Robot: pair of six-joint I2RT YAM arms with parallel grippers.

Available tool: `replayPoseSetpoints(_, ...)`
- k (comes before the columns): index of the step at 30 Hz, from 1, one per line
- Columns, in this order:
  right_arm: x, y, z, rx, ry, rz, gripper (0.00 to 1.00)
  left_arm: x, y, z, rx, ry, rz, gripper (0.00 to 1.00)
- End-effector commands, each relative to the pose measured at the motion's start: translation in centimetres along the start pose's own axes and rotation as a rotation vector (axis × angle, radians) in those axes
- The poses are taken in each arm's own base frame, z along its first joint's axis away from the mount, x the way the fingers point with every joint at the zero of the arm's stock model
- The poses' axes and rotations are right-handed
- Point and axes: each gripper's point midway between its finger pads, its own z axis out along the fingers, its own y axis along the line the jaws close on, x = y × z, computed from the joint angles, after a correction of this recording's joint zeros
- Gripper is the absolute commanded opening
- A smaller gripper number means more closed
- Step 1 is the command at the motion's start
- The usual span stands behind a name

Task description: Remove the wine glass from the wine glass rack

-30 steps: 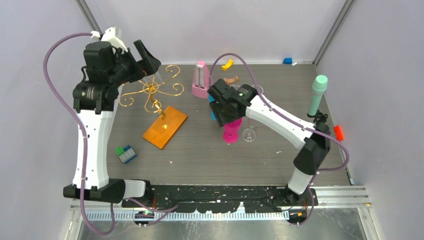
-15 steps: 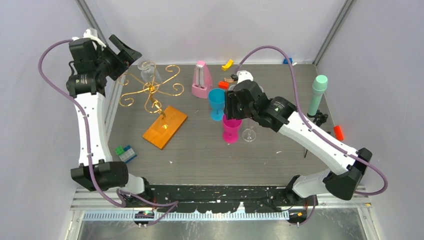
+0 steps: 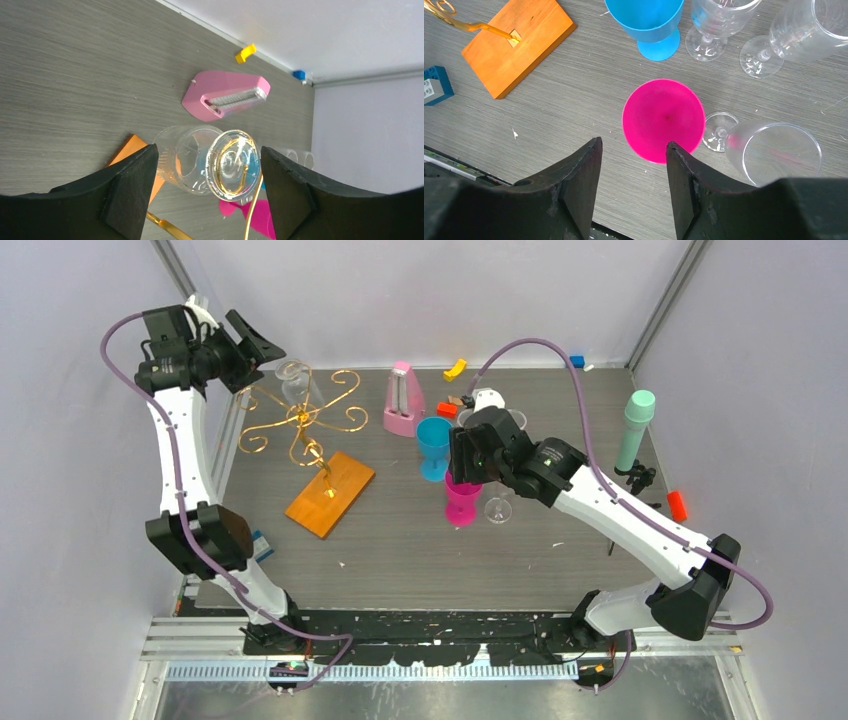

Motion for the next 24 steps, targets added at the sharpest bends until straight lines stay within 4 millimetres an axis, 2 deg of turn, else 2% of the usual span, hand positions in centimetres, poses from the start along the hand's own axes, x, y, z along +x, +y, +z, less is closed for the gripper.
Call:
replayPoseSetpoints(1, -1.6, 0.3, -0.9, -0.029, -0.074, 0.025, 0.55, 0.2, -2.0, -1.3, 0.202, 0.096, 0.044, 0.73)
replayPoseSetpoints(6, -1.7, 0.9, -1.0, -0.062, -0.080, 0.039, 0.55, 0.0, -1.6, -1.6, 0.329, 0.130, -0.033, 0.64)
replayPoseSetpoints(10, -1.7, 1.2, -1.0, -0.076, -0.077, 0.045, 0.55, 0.0, -2.2, -1.7, 0.408, 0.124, -0.071, 0.59)
replayPoseSetpoints(12, -1.8, 1.5, -1.1, -0.090, -0.075, 0.048, 0.54, 0.0, -1.9, -1.2, 0.408, 0.126, -0.105, 0.57)
replayPoseSetpoints(17, -1.9, 1.6, -1.4, -0.102, -0.089, 0.058, 0.54, 0.1, -1.5, -0.5, 0.404, 0.150, -0.168, 0.43)
replayPoseSetpoints(24, -1.6, 1.5, -1.2, -0.099, -0.086, 0.064, 0.54, -0.3, -2.5, -0.7, 0.473, 0.150, -0.225, 0.37)
